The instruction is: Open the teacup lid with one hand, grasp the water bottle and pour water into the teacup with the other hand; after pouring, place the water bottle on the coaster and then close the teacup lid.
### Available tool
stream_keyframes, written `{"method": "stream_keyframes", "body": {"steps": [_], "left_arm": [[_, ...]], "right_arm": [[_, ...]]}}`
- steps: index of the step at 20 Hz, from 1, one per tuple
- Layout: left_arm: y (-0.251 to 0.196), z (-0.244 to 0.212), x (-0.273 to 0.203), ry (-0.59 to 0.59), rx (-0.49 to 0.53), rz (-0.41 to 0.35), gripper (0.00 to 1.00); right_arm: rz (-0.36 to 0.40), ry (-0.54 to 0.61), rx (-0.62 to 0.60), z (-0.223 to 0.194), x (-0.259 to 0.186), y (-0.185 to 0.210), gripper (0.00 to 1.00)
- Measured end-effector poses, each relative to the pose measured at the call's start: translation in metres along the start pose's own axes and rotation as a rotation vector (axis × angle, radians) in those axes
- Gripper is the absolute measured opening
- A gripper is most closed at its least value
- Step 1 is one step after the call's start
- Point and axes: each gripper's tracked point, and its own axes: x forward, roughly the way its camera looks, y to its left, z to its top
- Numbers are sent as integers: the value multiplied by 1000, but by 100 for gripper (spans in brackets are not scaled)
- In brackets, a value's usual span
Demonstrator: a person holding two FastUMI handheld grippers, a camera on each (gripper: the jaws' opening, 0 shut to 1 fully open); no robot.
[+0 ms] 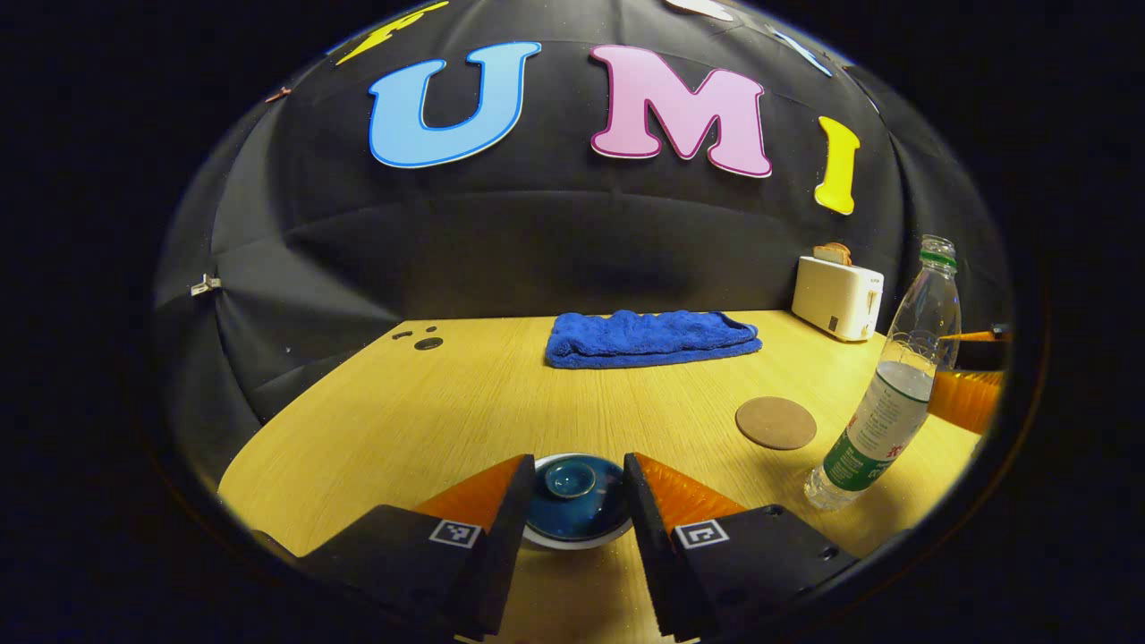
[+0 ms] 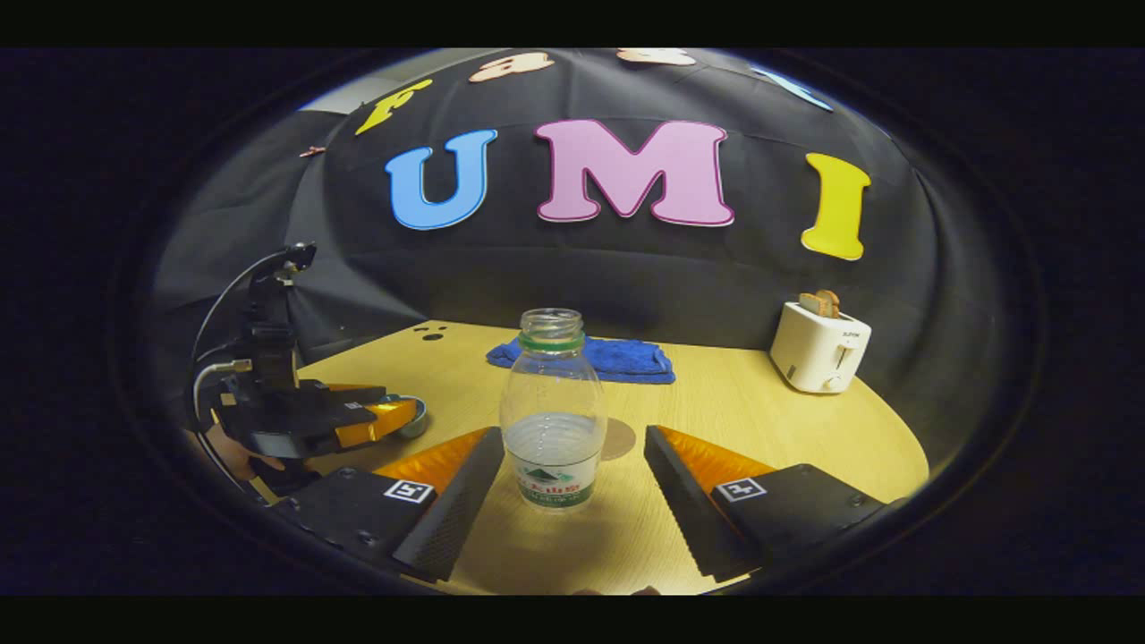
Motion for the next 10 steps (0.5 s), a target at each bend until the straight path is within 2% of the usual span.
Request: {"method": "stream_keyframes", "body": {"steps": [4,5,6,7,8,10], "left_arm": [[-3,-1,2,8,10,-6,60],[-4,0,2,5,16,-5,48],[-2,0,3,5,22,1,51],[-1,2,4,2,27,5,49],[0,1,4,3,30,10,38],[0,2,3,5,42,15,33]], "right_arm": [[-9,-7,19,-3,11,3,98],[-10,-8,28,-2,14,4,98],[-12,-11,38,-2,17,4,98],[-13,-13,47,-2,19,4,98],[-14,-15,54,-2,22,4,98],[-15,-17,57,-3,26,2,98]]}}
